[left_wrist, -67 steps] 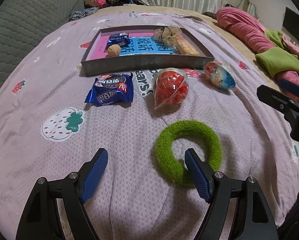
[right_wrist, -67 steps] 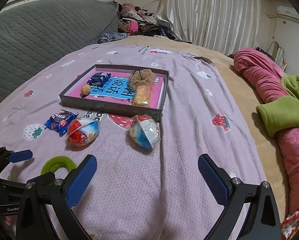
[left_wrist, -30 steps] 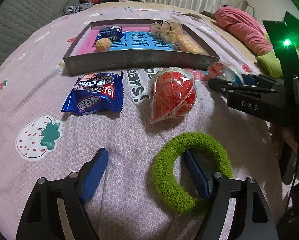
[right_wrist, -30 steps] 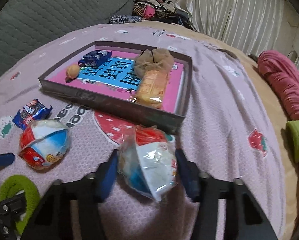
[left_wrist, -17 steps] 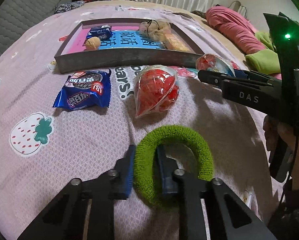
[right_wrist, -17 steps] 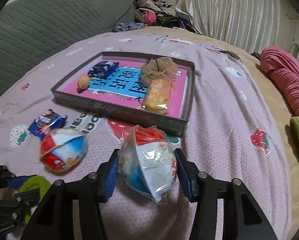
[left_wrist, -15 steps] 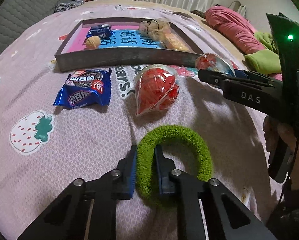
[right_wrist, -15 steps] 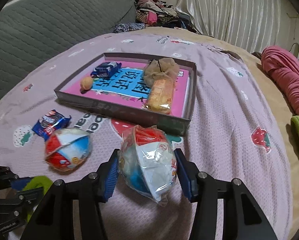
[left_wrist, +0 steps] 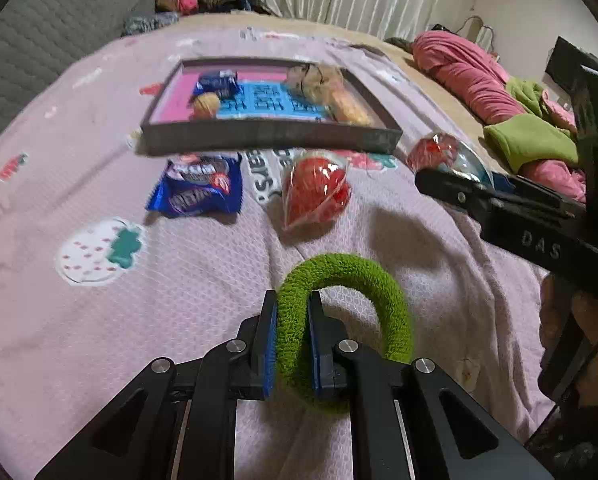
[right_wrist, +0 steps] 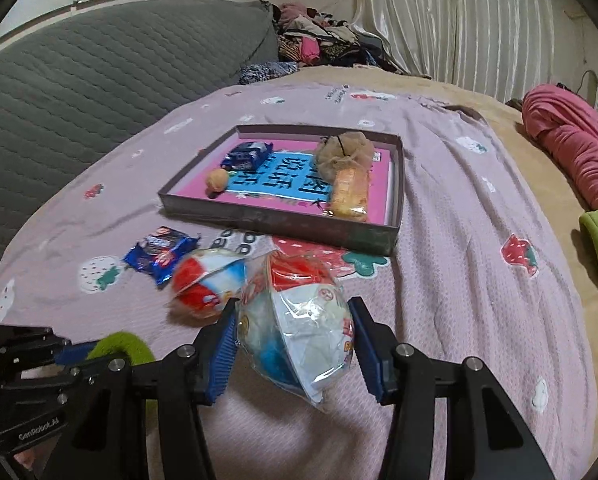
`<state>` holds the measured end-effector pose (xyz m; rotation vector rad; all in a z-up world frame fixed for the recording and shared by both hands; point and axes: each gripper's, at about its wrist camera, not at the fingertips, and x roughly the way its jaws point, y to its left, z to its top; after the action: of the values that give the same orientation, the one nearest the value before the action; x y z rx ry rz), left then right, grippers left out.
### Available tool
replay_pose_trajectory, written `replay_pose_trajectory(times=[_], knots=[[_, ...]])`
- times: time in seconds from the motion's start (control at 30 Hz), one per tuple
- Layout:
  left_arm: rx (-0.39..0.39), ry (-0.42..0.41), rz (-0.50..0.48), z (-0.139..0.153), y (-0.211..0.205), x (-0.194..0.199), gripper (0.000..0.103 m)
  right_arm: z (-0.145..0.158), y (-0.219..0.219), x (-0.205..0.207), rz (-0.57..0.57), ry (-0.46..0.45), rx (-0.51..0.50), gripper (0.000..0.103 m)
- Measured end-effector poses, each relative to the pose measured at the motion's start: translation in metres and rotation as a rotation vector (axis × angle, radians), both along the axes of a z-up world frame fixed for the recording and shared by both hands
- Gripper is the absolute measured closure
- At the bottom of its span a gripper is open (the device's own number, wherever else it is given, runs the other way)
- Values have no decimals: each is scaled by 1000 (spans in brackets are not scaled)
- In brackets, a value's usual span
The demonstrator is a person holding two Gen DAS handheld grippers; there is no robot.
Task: Organize objects
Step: 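Lift green ring with left tool while right tool carries blue egg toward tray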
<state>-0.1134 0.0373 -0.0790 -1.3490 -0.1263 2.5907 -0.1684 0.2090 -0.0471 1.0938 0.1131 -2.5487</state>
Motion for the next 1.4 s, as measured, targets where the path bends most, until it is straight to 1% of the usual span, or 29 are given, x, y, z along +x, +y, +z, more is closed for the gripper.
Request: replay_pose_trajectory(times=[0.07, 0.23, 0.4, 0.5, 0.67, 0.97, 1.07, 1.13, 1.23, 1.4], knots=[[-4, 17, 5, 8, -3, 6, 90, 6, -2, 10, 8, 20, -2, 50], [-1, 44, 23, 22, -8, 19, 90, 17, -1, 35, 7, 37, -25, 50], [-5, 73, 38, 35, -13, 32, 90, 21, -1, 61, 11, 43, -17, 50], [-19, 96, 46, 42, -13, 39, 90, 23, -1, 75, 10, 43, -29, 50], [-40, 132, 59, 52, -12, 51, 90, 29, -5, 98, -1, 62, -21, 50], [-48, 191, 72, 76, -13, 75, 90, 53, -2, 132, -37, 97, -84, 50], [-37, 209, 70, 85, -14, 82, 90, 61, -1, 141, -47, 119, -94, 50], [-9, 208, 64, 89, -16, 87, 90, 67, 0, 146, -47, 124, -106, 50], [-19, 233, 64, 98, -16, 94, 90, 75, 2, 152, -53, 143, -113, 50], [-14, 271, 69, 114, -19, 100, 90, 89, 3, 157, -54, 174, -129, 50]])
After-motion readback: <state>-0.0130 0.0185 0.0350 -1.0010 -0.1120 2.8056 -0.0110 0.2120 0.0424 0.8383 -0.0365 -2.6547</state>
